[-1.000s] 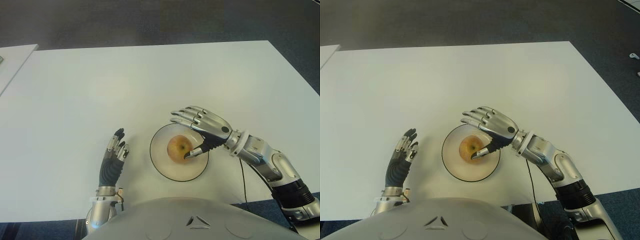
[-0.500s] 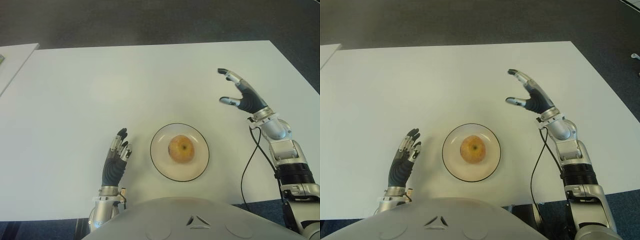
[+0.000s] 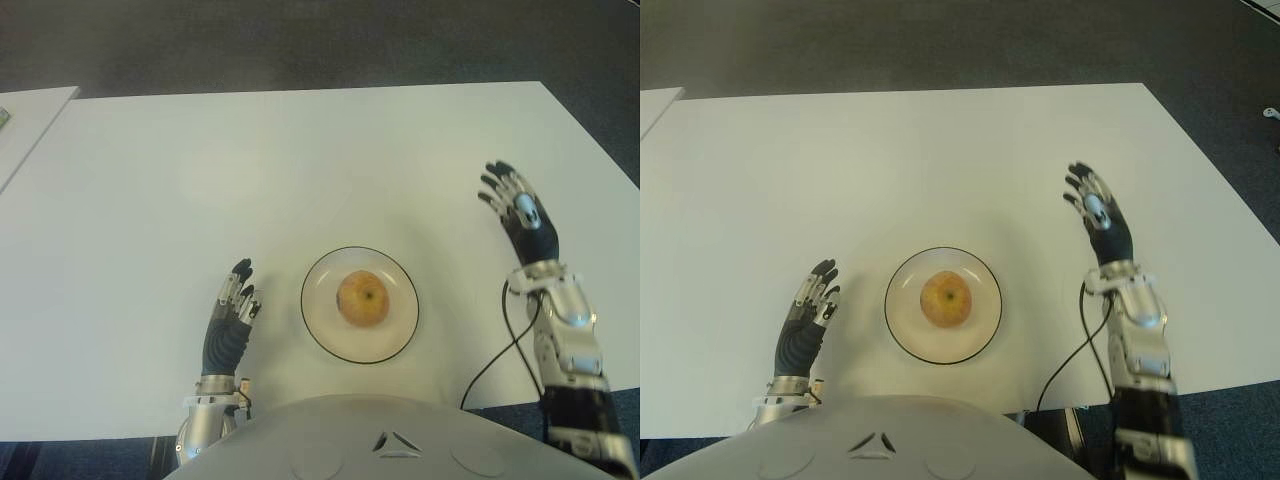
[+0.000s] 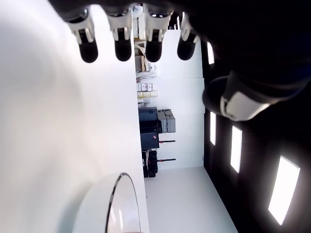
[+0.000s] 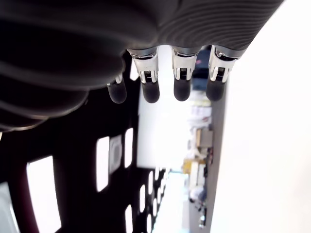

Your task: Put the apples into the plate.

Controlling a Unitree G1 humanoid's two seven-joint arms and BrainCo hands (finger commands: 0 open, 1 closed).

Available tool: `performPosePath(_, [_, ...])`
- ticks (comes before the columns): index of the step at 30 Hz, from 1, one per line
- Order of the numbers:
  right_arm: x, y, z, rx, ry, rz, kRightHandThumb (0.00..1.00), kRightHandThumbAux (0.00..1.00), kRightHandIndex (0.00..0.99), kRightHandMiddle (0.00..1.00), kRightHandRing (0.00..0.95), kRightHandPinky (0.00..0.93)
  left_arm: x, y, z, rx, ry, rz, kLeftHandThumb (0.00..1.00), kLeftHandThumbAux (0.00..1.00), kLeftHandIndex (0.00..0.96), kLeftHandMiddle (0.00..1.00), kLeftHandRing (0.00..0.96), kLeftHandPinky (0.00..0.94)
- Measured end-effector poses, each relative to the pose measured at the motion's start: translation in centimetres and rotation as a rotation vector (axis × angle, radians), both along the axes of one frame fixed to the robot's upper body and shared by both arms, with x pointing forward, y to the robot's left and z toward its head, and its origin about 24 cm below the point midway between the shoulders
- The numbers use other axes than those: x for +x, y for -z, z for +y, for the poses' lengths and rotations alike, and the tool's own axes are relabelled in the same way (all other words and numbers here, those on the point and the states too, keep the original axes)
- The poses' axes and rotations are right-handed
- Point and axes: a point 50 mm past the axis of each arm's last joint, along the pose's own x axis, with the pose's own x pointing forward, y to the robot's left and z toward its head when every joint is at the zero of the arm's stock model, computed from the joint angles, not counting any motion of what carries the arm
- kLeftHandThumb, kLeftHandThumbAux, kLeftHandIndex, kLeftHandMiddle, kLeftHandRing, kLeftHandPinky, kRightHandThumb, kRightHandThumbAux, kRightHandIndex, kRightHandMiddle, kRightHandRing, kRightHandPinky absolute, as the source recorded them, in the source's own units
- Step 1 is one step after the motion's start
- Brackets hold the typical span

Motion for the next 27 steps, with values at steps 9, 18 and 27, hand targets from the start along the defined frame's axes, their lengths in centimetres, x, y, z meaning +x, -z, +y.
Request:
performPosePath(9, [-2.6, 2.9, 1.5, 0.164, 0.075, 0.071, 0.0, 0.315, 0.029, 0.0, 0.0, 0.0, 0.1, 0.0, 0.2, 0.019, -0.007, -0.001, 0.034, 0.43, 0.0, 0.0, 0.0, 0.0])
performPosePath(18, [-2.3, 2.3, 2.2, 0.106, 0.043, -0.001, 0.002, 0.33, 0.036, 0.0, 0.0, 0.0, 0.3, -0.1, 0.5, 0.038, -0.015, -0.007, 0.018, 0.448, 0.0, 0.0, 0.0, 0.0])
performPosePath(27, [-4.1, 3.4, 4.8, 0.036, 0.031, 0.067, 0.015, 0.337, 0.031, 0.004, 0.0, 0.0, 0.5, -0.1, 0.4, 0.043, -0.011, -0.015, 0.016, 0.465, 0.006, 0.0, 0.0, 0.0])
